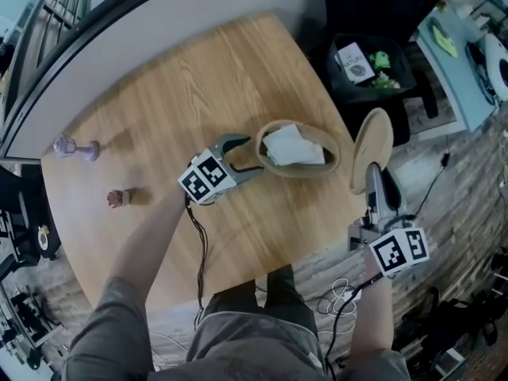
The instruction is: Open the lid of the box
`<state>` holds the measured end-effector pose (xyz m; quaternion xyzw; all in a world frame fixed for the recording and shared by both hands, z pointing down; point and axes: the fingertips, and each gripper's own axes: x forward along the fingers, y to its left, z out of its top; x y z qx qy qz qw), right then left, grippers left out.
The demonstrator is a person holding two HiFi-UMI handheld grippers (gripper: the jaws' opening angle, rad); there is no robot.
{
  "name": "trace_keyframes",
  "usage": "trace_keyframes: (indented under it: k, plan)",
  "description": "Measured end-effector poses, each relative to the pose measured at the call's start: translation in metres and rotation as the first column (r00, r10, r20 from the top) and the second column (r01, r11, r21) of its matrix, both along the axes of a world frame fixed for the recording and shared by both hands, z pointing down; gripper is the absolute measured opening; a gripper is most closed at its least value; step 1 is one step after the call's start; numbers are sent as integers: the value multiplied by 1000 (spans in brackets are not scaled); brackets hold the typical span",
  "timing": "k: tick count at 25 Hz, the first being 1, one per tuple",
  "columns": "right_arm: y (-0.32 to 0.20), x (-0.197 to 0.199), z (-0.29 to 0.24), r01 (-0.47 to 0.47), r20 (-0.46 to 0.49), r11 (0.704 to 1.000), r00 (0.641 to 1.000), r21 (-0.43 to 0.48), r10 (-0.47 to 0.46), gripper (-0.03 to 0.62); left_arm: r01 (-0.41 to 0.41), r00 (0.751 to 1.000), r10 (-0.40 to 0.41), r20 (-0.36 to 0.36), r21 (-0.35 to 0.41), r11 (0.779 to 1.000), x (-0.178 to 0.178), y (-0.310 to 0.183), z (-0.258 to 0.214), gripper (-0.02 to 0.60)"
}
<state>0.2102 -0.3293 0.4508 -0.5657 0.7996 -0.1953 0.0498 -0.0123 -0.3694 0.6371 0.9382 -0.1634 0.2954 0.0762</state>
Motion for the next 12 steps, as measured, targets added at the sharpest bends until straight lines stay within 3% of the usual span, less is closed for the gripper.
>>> trace_keyframes:
  k: [6, 12]
  plan:
    - [11, 0, -71, 19, -31, 996, 999, 91, -16, 69, 91, 995, -86, -54, 96, 991, -20, 6, -83, 314]
    - [34, -9, -165, 65, -96, 966, 994, 252, -42, 69, 209, 967, -168, -193, 220, 953, -31, 13, -205, 291]
